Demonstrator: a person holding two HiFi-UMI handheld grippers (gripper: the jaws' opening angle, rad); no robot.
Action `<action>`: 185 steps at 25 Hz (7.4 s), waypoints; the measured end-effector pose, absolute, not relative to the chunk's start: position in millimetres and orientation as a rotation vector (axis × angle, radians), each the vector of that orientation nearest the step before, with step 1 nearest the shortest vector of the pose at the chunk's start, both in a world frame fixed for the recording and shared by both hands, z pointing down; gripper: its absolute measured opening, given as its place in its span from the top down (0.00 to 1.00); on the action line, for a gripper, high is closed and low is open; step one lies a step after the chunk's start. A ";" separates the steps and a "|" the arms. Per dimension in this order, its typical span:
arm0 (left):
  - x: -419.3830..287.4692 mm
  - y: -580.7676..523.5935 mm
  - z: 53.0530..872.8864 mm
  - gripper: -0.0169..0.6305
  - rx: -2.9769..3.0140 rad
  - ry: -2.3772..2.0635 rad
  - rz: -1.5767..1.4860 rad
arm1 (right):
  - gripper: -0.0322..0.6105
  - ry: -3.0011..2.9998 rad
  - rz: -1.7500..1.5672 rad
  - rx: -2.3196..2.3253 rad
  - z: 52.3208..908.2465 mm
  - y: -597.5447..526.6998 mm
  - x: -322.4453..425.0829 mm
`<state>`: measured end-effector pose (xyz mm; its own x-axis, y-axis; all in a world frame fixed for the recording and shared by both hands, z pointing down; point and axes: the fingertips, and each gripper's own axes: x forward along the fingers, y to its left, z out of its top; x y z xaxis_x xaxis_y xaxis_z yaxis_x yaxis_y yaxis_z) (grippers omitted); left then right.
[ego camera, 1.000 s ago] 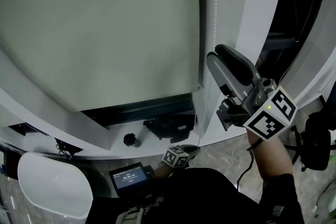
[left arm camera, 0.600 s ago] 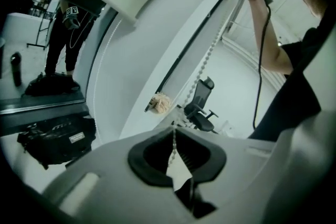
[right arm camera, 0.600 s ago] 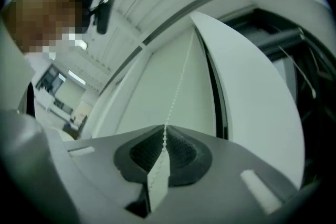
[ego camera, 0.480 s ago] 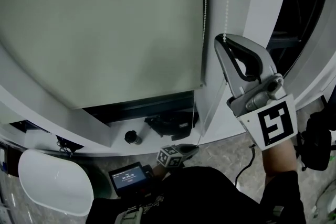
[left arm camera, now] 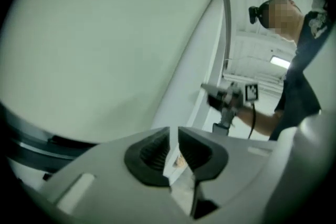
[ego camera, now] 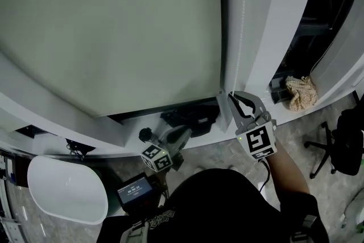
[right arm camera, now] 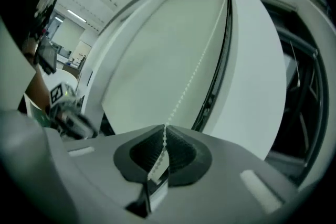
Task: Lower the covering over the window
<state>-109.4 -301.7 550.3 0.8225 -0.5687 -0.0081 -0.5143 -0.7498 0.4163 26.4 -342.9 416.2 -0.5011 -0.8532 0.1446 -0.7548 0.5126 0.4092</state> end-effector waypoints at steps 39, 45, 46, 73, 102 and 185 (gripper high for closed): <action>38.2 -336.3 247.6 0.96 2.980 -0.268 -0.699 | 0.92 -2.057 0.390 1.125 737.4 -272.7 66.3; 49.4 -358.6 367.6 0.96 3.044 -0.466 -0.225 | 0.77 -2.314 0.409 1.395 675.8 -285.6 87.4; 46.5 -365.4 404.8 0.96 2.988 -0.499 -0.147 | 0.77 -2.368 0.397 1.466 655.1 -288.5 93.5; 44.6 -255.4 576.0 0.96 2.680 -0.362 -0.024 | 0.93 -3.057 -0.154 1.444 187.9 -330.9 29.4; -21.2 -156.8 580.1 0.97 2.265 -1.077 -0.183 | 0.94 -2.966 0.850 0.520 535.5 -199.6 -33.7; -29.1 338.6 571.6 0.97 2.324 -0.886 -0.102 | 0.94 -2.815 0.910 0.949 567.7 310.9 -0.6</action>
<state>-29.1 338.6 571.6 0.7697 -0.6212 0.1471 -0.5714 -0.5677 0.5927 -0.6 310.9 567.7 -0.8129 -0.5432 0.2103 -0.5635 0.6418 -0.5201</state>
